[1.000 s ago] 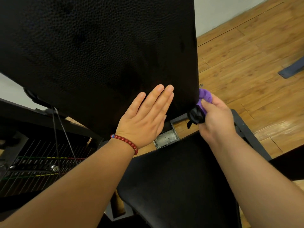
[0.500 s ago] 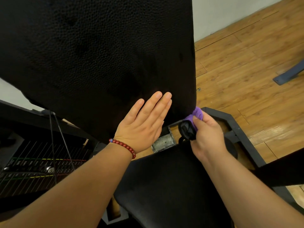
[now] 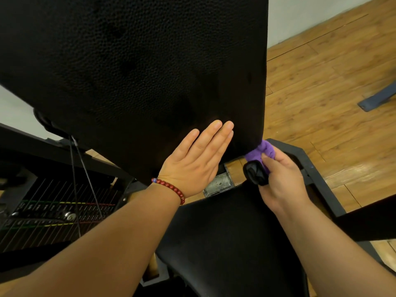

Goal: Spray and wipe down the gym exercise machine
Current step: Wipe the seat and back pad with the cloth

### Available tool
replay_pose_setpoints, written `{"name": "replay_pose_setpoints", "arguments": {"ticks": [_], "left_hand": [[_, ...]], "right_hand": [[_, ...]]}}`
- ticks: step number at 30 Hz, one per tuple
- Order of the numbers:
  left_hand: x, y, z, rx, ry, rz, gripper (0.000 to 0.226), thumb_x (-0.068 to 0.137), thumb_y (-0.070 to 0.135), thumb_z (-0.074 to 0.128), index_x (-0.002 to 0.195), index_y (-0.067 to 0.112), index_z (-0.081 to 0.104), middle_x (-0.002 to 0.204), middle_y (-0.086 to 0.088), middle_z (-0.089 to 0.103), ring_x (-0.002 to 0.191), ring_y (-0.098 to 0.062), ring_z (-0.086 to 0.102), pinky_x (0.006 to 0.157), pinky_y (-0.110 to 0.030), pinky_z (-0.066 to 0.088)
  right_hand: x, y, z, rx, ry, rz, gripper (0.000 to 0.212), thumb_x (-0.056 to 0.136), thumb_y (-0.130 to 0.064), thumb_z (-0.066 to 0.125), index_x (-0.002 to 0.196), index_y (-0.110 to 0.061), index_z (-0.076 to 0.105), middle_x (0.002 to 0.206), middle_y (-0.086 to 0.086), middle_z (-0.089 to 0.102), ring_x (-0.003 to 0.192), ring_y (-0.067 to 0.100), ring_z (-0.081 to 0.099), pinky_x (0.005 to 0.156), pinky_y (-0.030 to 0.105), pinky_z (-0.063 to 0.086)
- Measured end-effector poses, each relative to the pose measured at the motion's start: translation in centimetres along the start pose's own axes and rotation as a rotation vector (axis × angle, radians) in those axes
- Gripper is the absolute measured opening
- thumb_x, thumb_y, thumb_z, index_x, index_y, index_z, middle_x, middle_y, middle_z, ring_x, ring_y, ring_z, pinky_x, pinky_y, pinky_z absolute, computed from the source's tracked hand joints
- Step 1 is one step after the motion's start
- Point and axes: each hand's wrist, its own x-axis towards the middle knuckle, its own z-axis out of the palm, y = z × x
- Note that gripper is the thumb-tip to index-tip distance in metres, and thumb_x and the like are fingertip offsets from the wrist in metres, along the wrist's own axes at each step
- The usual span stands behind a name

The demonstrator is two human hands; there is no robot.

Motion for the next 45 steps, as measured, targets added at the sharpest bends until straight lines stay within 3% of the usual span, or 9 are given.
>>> {"name": "replay_pose_setpoints", "arguments": {"ticks": [7,12,15,19,25,32,35,41,45], "left_hand": [[0.1,-0.2,-0.6,-0.023,-0.052,0.007,0.071,0.097,0.036,0.037,0.155,0.004,0.009,0.160,-0.014,-0.001,0.149,-0.030,-0.005,0.119,-0.042,-0.005],[0.4,0.1,-2.1,-0.190,-0.174,-0.047,0.075,0.094,0.035,0.044,0.154,0.008,0.009,0.161,-0.010,0.003,0.148,-0.027,-0.003,0.119,-0.043,-0.008],[-0.4,1.6,-4.8,-0.472,-0.295,-0.175,0.074,0.086,0.029,0.061,0.149,0.012,0.026,0.158,-0.008,0.024,0.147,-0.027,0.012,0.120,-0.043,0.002],[-2.8,3.5,-10.9,-0.711,-0.389,-0.552,0.057,0.088,0.025,0.055,0.143,0.016,0.043,0.145,-0.005,0.048,0.139,-0.022,0.031,0.114,-0.045,0.014],[-5.9,4.8,-20.2,-0.749,-0.457,-0.639,0.047,0.090,0.027,0.047,0.135,0.016,0.054,0.130,-0.003,0.060,0.126,-0.022,0.048,0.110,-0.042,0.030],[-9.1,6.7,-32.9,-0.797,-0.444,-0.679,0.045,0.090,0.023,0.043,0.130,0.010,0.059,0.127,-0.008,0.061,0.122,-0.028,0.053,0.104,-0.050,0.043],[-10.0,8.1,-38.5,-0.807,-0.413,-0.692,0.044,0.089,0.022,0.046,0.128,0.008,0.060,0.128,-0.009,0.061,0.122,-0.029,0.053,0.102,-0.047,0.043],[-11.1,8.5,-45.8,-0.781,-0.332,-0.806,0.044,0.088,0.018,0.056,0.130,0.009,0.059,0.130,-0.006,0.060,0.125,-0.024,0.049,0.107,-0.040,0.037],[-12.8,7.8,-48.8,-0.755,-0.273,-0.877,0.041,0.090,0.018,0.053,0.129,0.008,0.060,0.130,-0.006,0.060,0.124,-0.024,0.051,0.106,-0.044,0.040]], "right_hand": [[-2.1,-0.6,-0.6,-0.122,0.017,-0.025,0.037,0.101,-0.001,0.038,0.116,-0.019,0.066,0.104,-0.001,0.075,0.101,0.013,0.070,0.082,0.029,0.053],[-4.2,-0.4,-1.3,-0.620,-0.008,-0.195,0.036,0.095,-0.012,0.057,0.119,-0.038,0.062,0.110,-0.016,0.069,0.106,0.001,0.064,0.093,0.028,0.050],[-5.3,-0.8,-1.9,-0.941,-0.015,-0.316,0.034,0.092,-0.023,0.063,0.120,-0.041,0.058,0.109,-0.020,0.063,0.104,-0.006,0.059,0.093,0.021,0.047],[-7.6,-1.8,-2.3,-1.260,-0.108,-0.516,0.031,0.093,-0.024,0.060,0.123,-0.033,0.059,0.109,-0.023,0.055,0.099,-0.015,0.049,0.081,0.005,0.035],[-14.0,-3.5,-3.4,-1.436,-0.400,-0.700,0.034,0.093,-0.011,0.059,0.125,-0.020,0.062,0.116,-0.010,0.060,0.108,-0.003,0.049,0.092,0.004,0.030],[-23.9,-5.2,-6.8,-1.597,-0.685,-0.934,0.032,0.089,-0.011,0.059,0.120,-0.005,0.066,0.115,0.010,0.068,0.108,0.027,0.063,0.096,0.036,0.047],[-27.8,-6.0,-7.2,-1.630,-0.843,-1.028,0.040,0.089,-0.024,0.044,0.112,-0.003,0.068,0.107,0.011,0.070,0.099,0.028,0.065,0.091,0.030,0.046],[-32.9,-6.8,-7.6,-1.605,-1.083,-1.156,0.034,0.087,-0.014,0.060,0.119,-0.004,0.065,0.115,0.011,0.067,0.103,0.028,0.063,0.091,0.040,0.051],[-36.0,-6.7,-7.7,-1.585,-1.205,-1.183,0.038,0.090,-0.022,0.049,0.122,-0.008,0.065,0.119,0.006,0.066,0.106,0.021,0.060,0.092,0.033,0.047]]}}
